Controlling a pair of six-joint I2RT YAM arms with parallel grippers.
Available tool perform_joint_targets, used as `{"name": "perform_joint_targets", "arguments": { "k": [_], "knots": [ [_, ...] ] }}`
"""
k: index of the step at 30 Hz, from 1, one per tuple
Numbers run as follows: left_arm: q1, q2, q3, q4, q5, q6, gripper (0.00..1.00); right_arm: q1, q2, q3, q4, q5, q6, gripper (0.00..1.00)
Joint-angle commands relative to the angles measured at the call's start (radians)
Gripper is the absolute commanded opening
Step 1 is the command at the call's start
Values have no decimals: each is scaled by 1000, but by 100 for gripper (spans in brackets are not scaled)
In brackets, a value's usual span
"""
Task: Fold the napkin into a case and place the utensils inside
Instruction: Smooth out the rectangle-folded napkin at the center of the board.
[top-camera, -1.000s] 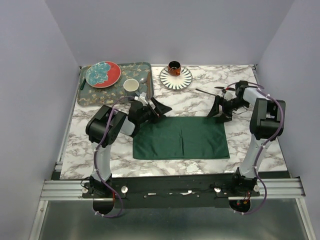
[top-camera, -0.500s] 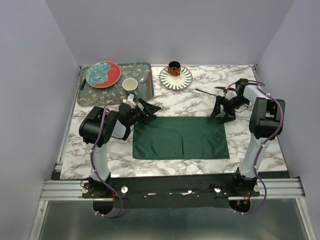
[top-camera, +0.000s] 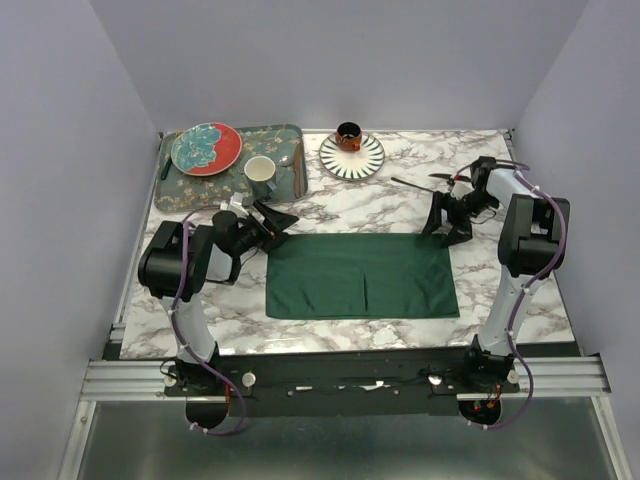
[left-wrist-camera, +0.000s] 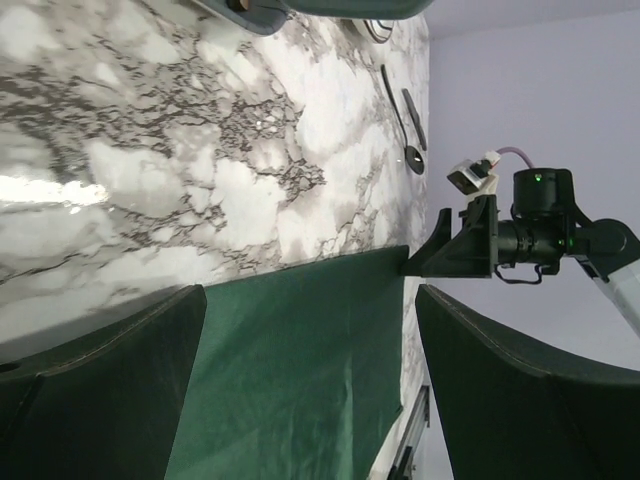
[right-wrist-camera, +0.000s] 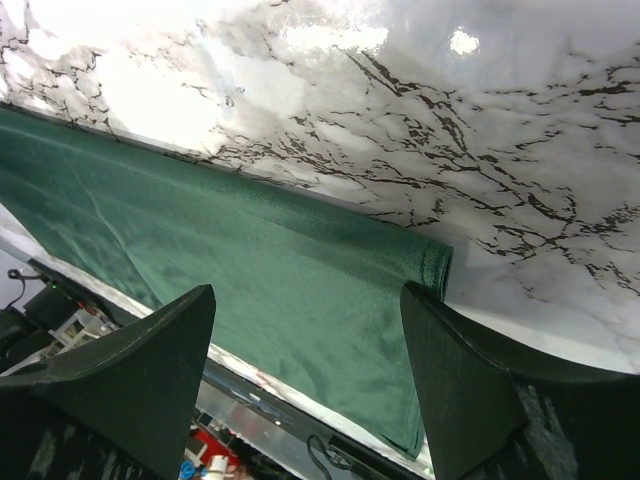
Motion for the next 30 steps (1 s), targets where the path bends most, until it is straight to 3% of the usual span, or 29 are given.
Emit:
{"name": "perform_joint_targets", "arguments": {
  "k": [1,4,8,9,12,13,14,16,17,20,24,30],
  "knots": [
    [53,-123,-47,-117,33,97,99,3,10,14,5,74,-62,84],
    [85,-296,-44,-287,56,236,99,3,-38,10,-4,34,-77,84],
    [97,-513,106,-929,-39,646,98,5,-107,1,-21,8,-93,84],
    [97,-548,130,-1014,-71,724,95,5,-124,-4,-21,11,-96,84],
    [79,-587,259,-1370,-159,966,74,5,-170,-21,-21,33,-108,84],
    [76,-567,287,-1445,-174,1014,57,5,-185,-25,-24,40,-108,84],
    [76,-555,326,-1561,-188,1040,49,3,-191,-36,-26,48,-109,84],
    [73,-527,348,-1645,-217,1093,34,5,-202,-48,-26,69,-117,84],
    [64,-520,350,-1685,-222,1096,31,3,-210,-56,-30,76,-119,84],
    [13,-507,342,-1690,-245,1079,31,5,-222,-67,-30,83,-134,84],
    [-163,-468,373,-1665,-296,1057,31,5,-239,-87,-33,82,-149,84],
    [-300,-316,460,-1674,-372,1117,24,3,-262,-114,-40,80,-182,84]
  ]
}}
